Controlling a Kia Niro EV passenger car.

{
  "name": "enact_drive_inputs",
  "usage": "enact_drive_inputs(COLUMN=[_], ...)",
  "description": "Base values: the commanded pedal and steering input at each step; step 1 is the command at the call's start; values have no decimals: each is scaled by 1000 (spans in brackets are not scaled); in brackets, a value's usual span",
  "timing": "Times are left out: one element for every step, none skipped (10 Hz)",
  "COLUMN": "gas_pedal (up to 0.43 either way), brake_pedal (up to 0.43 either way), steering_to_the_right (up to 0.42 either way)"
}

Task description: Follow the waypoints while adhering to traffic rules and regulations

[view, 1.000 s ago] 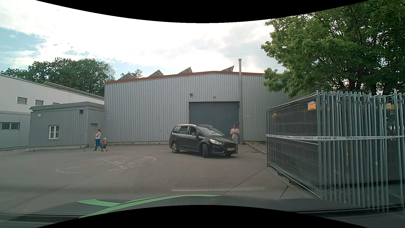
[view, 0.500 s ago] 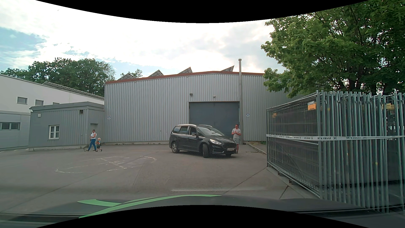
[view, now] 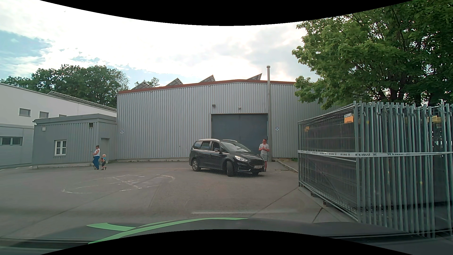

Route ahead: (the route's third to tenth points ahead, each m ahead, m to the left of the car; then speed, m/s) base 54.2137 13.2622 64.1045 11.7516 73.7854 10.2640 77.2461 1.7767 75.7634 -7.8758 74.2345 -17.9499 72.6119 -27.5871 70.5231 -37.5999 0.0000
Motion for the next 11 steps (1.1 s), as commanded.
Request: enact_drive_inputs(gas_pedal=[0, 0, 0, 0, 0, 0, 0, 0, 0, 0, 0], brake_pedal=[293, 293, 293, 293, 293, 293, 293, 293, 293, 293, 293], steering_to_the_right=[-27, -27, -27, -27, -27, -27, -27, -27, -27, -27, -27])
